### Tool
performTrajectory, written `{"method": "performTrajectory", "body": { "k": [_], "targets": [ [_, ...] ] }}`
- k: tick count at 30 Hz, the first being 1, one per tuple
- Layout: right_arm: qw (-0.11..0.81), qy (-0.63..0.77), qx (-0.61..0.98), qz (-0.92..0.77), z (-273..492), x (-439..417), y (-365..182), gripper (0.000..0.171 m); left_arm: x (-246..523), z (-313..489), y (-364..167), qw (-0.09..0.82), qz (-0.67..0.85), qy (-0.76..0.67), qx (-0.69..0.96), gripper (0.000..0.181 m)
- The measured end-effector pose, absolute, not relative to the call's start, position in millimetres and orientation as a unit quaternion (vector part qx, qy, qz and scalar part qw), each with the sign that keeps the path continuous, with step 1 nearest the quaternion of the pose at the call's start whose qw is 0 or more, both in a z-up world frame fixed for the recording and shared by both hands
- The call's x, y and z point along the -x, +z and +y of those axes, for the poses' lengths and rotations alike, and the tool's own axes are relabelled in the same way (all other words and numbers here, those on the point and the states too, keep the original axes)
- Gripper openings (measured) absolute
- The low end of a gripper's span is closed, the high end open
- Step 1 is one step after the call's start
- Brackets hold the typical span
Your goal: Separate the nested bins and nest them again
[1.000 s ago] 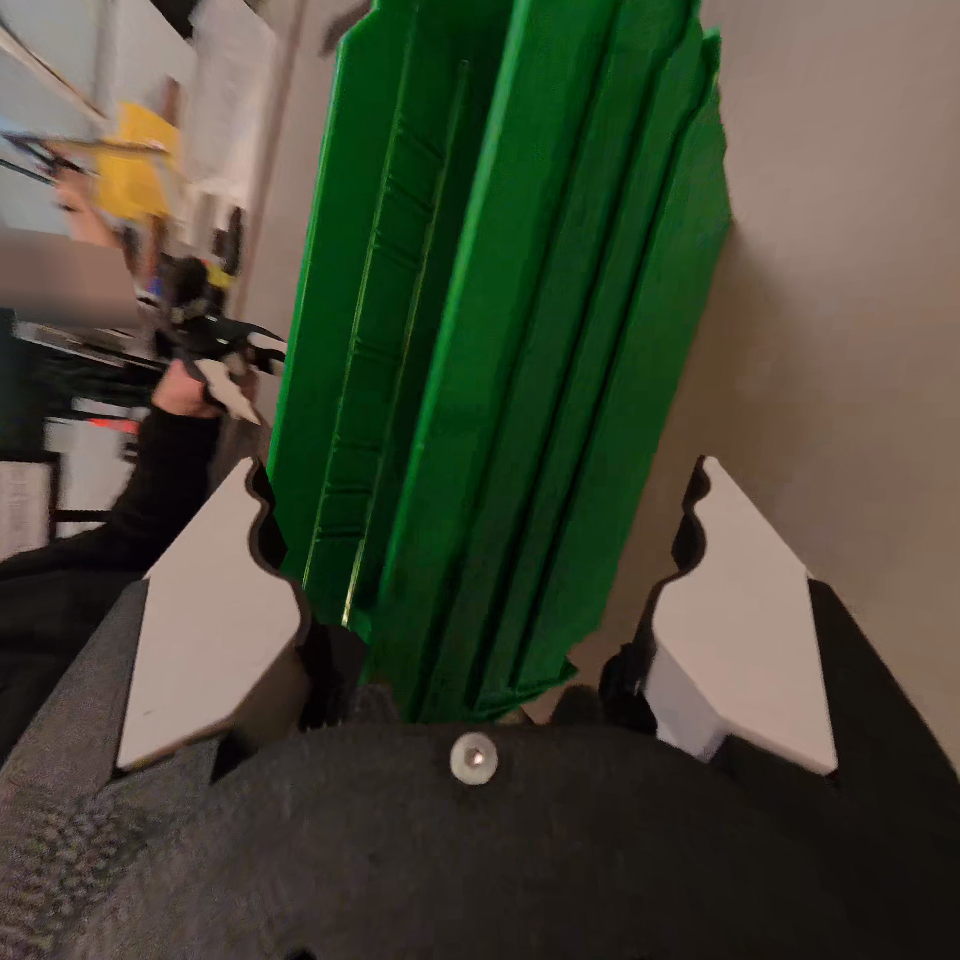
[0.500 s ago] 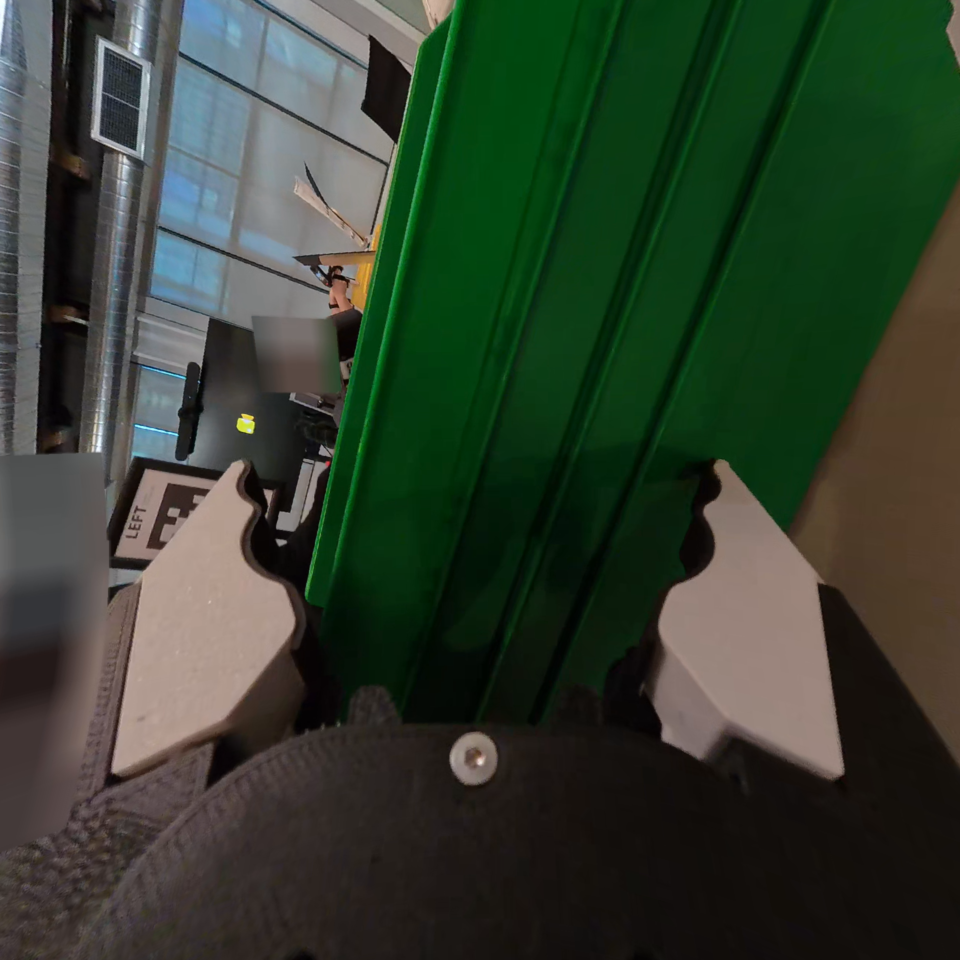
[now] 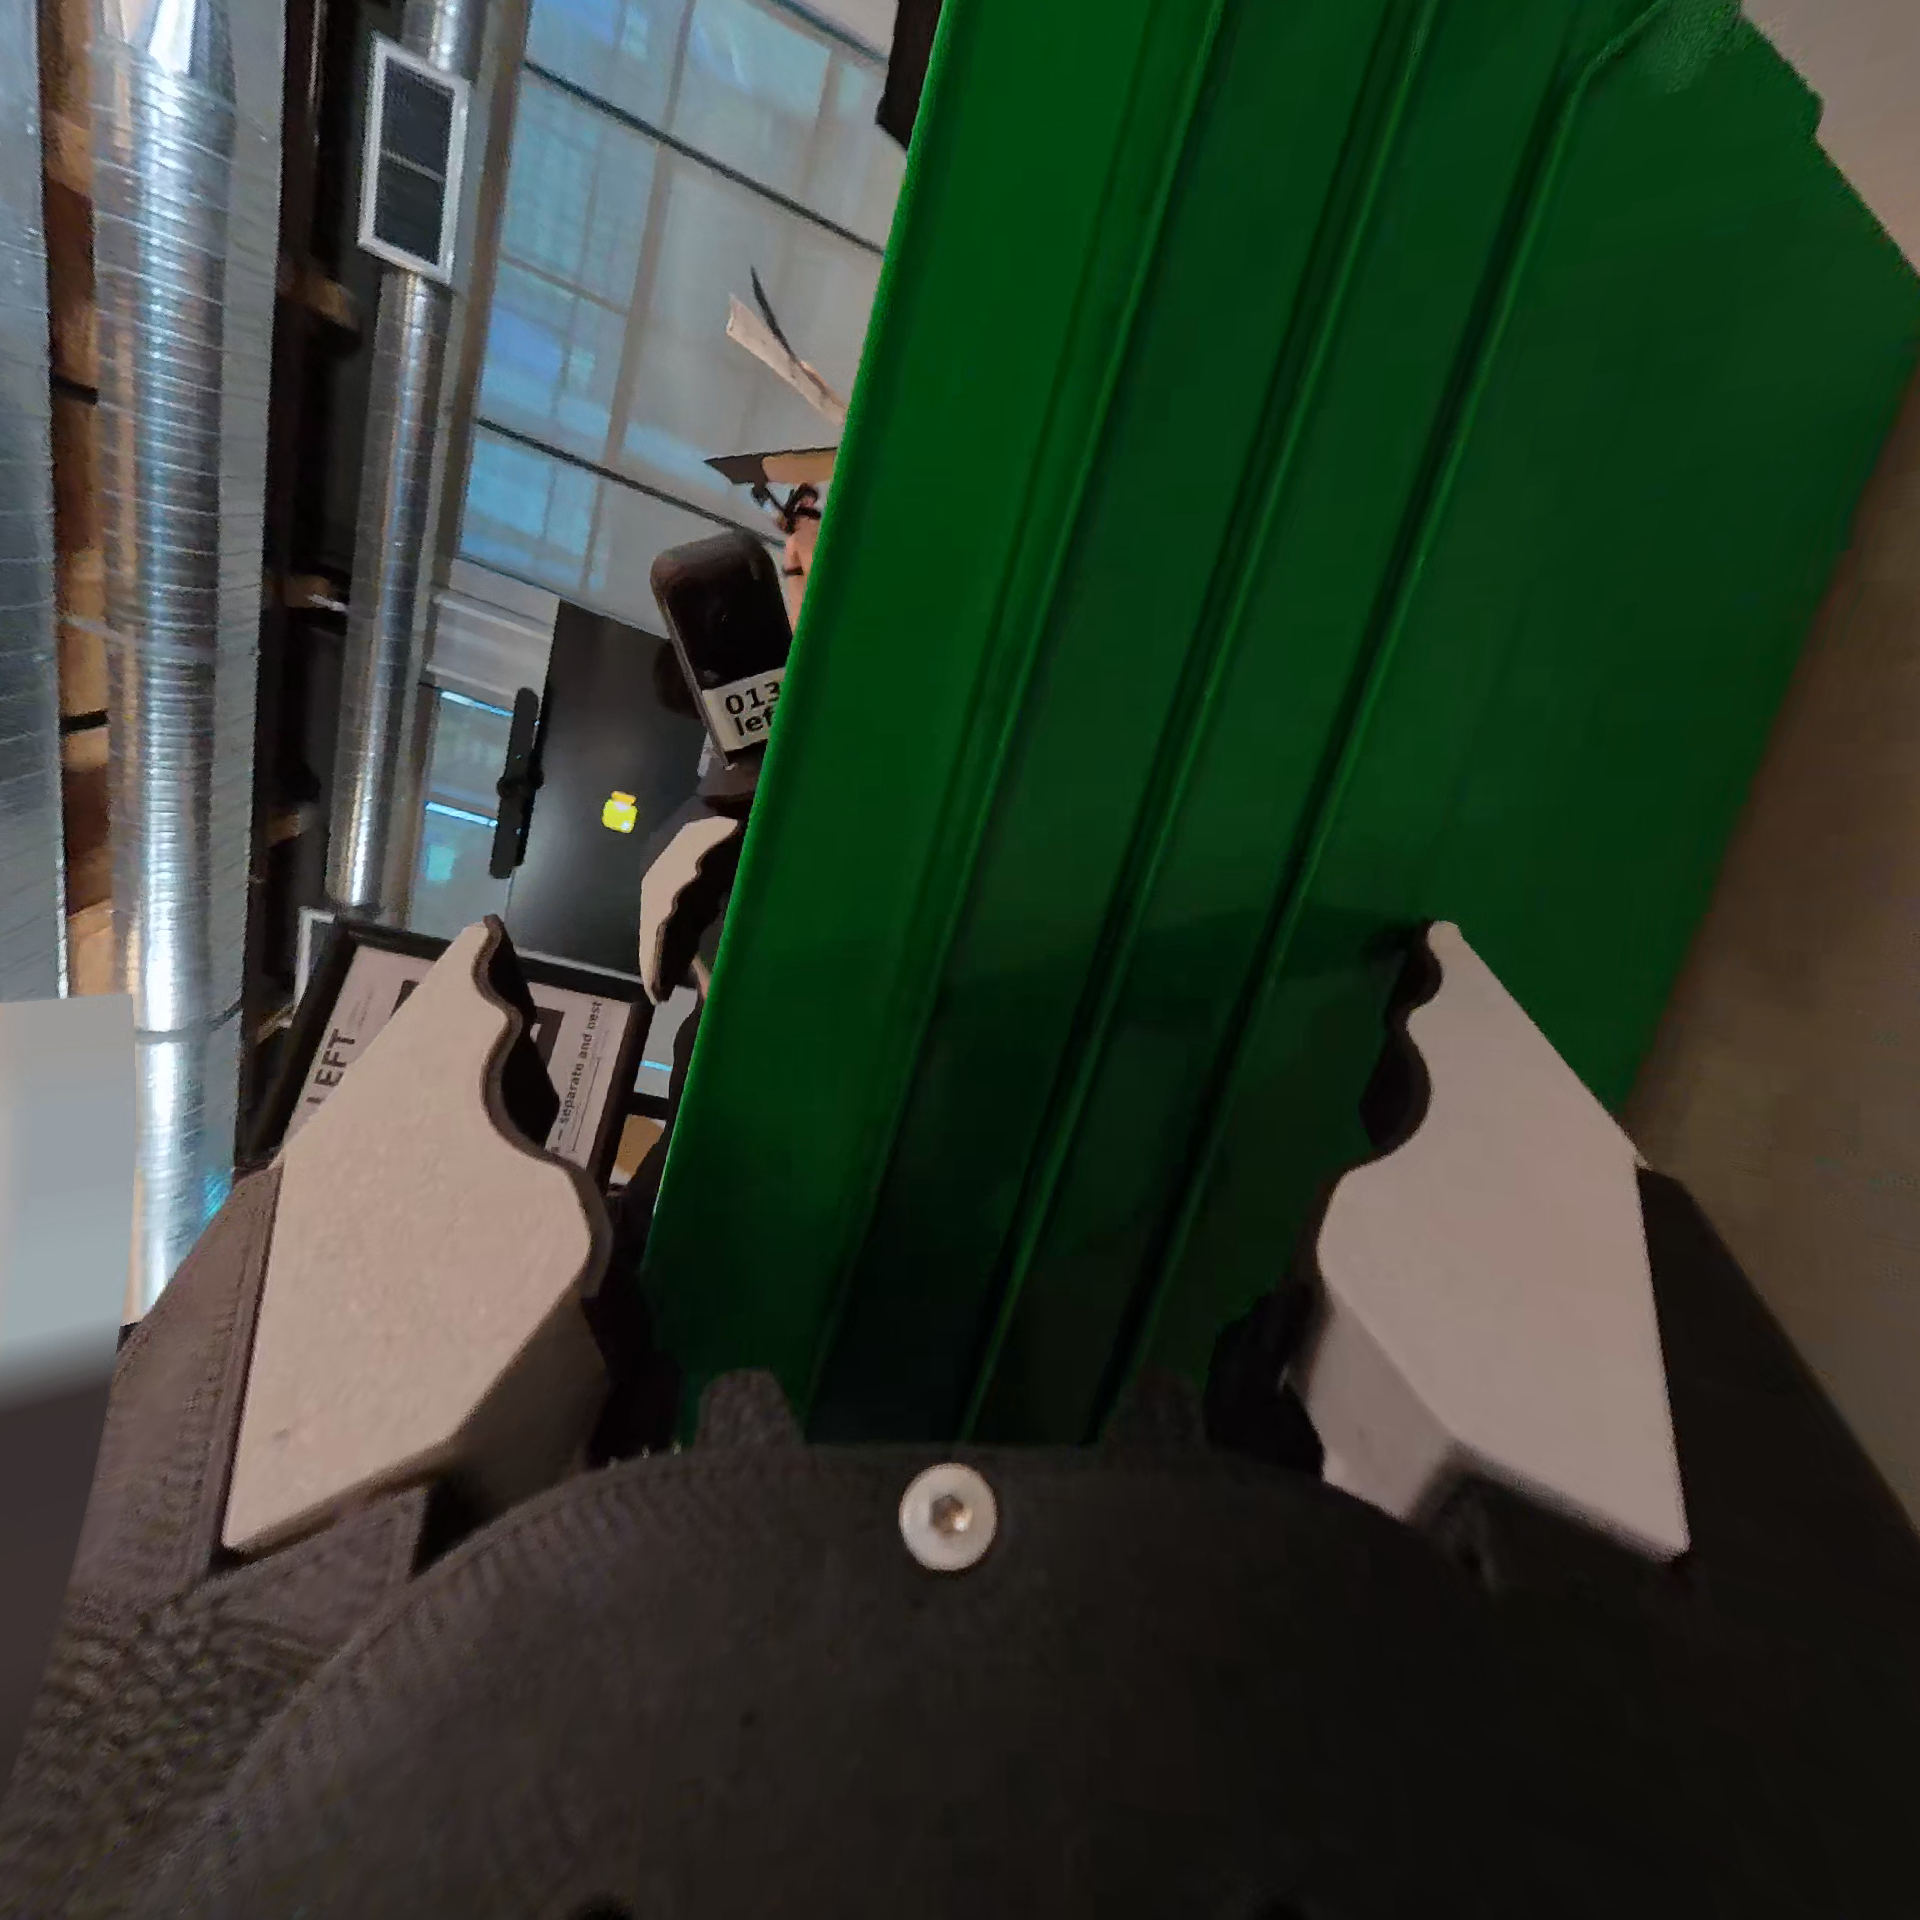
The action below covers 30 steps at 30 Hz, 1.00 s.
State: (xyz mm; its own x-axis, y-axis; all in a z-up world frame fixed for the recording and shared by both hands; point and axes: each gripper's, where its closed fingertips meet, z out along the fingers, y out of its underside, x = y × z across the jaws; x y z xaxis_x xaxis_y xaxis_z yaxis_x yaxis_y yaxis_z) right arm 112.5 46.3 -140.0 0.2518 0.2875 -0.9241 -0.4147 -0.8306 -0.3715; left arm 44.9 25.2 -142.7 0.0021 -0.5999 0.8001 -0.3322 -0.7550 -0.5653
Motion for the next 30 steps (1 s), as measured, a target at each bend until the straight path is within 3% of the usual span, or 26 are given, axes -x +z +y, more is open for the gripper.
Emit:
{"method": "performTrajectory", "body": {
  "k": [11,15,22,24,30],
  "targets": [
    [0.276,0.655,0.704,0.018,95.9,46.8,-136.7,0.156,76.3,118.1,-145.8,0.181,0.229,-0.579,0.761,0.138],
    [0.266,0.660,0.702,0.004,116.4,93.5,-136.6,0.156,130.4,144.3,-139.7,0.199,0.180,-0.589,0.762,0.121],
    [0.255,0.662,0.705,-0.017,139.8,148.5,-138.6,0.156,183.5,165.6,-142.3,0.221,0.149,-0.575,0.774,0.119],
    [0.247,0.661,0.708,-0.026,139.0,155.4,-138.6,0.156,192.6,172.5,-146.3,0.221,0.130,-0.591,0.765,0.106],
    [0.255,0.647,0.717,-0.042,131.1,160.6,-140.7,0.156,192.9,180.8,-146.4,0.216,0.132,-0.600,0.759,0.107]
  ]
}}
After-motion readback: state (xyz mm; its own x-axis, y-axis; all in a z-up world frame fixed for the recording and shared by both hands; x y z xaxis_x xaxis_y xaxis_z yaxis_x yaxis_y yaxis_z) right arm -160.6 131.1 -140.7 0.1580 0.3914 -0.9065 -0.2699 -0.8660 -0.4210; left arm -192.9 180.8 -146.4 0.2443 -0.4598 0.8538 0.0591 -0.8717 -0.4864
